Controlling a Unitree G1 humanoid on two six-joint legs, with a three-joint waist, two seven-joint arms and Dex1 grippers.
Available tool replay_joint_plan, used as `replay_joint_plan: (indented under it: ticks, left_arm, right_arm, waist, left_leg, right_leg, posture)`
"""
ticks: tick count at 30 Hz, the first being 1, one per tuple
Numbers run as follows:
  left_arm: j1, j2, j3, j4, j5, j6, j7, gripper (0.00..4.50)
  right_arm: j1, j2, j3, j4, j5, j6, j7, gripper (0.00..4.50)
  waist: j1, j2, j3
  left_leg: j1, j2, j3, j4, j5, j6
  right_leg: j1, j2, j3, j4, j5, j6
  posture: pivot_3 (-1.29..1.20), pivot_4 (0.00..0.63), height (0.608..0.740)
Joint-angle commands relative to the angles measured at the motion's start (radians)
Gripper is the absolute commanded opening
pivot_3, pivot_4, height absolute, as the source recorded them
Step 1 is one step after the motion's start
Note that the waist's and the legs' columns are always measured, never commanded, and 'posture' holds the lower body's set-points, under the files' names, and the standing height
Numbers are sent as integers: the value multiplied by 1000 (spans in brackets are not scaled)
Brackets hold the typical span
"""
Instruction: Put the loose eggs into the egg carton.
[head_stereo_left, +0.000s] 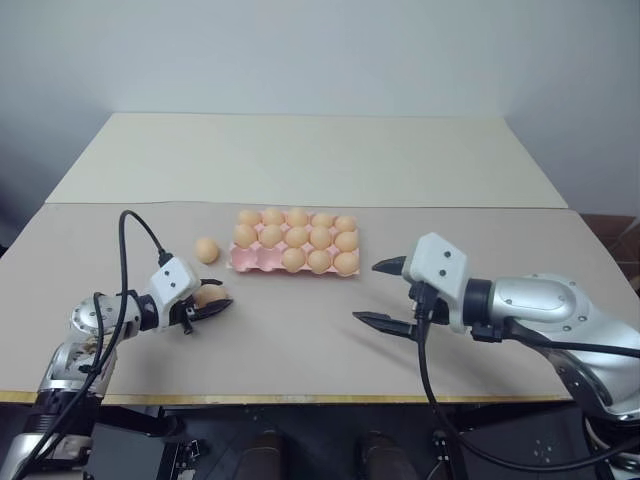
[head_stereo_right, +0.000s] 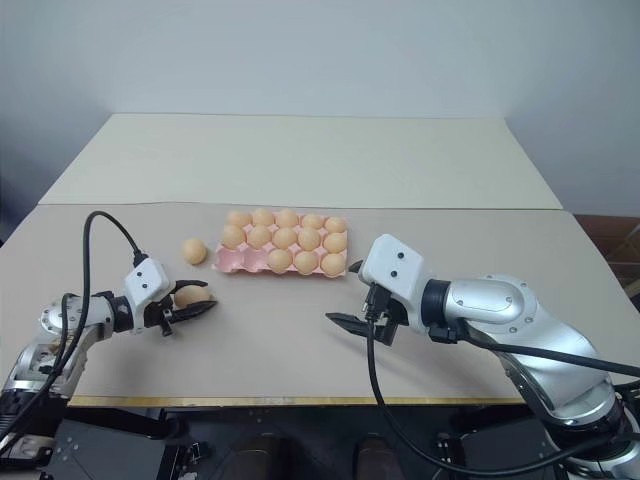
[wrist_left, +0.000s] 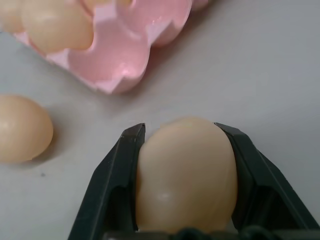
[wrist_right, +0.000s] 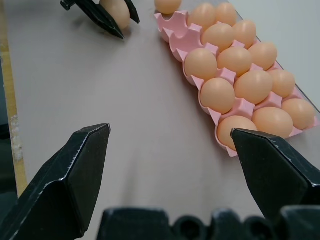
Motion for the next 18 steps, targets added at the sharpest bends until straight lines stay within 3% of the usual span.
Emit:
replay_joint_plan:
  ticks: [1,12,18]
  left_arm:
    - [-70,-28,58,-56,-105,38,1,1856]
    - [-336,-193,-27,190,-48,-9,43,1856]
    - [-410,-232,-72,335,16,-78,29,1856]
  right_arm:
    - [-24,6,-11,-27,-7,-7,-24,4500]
    - [-16,27,-38,-73,2,28,-113,4500]
    - [0,30,-85,-136,28,78,-159,4500]
  waist:
    - [1,0,0]
    - [3,0,0]
    - [0,-1,0]
  left_leg:
    - [0,0,0,1,0,0]
    - [-1,-2,-1,2,0,1]
    - [-1,-2,-1,2,0,1]
  right_leg:
    - [0,0,0,0,0,0]
    - [1,0,-1,0,0,1]
    - [0,0,-1,0,0,1]
  posture:
    - [0,150,740]
    - [0,150,740]
    - [0,150,740]
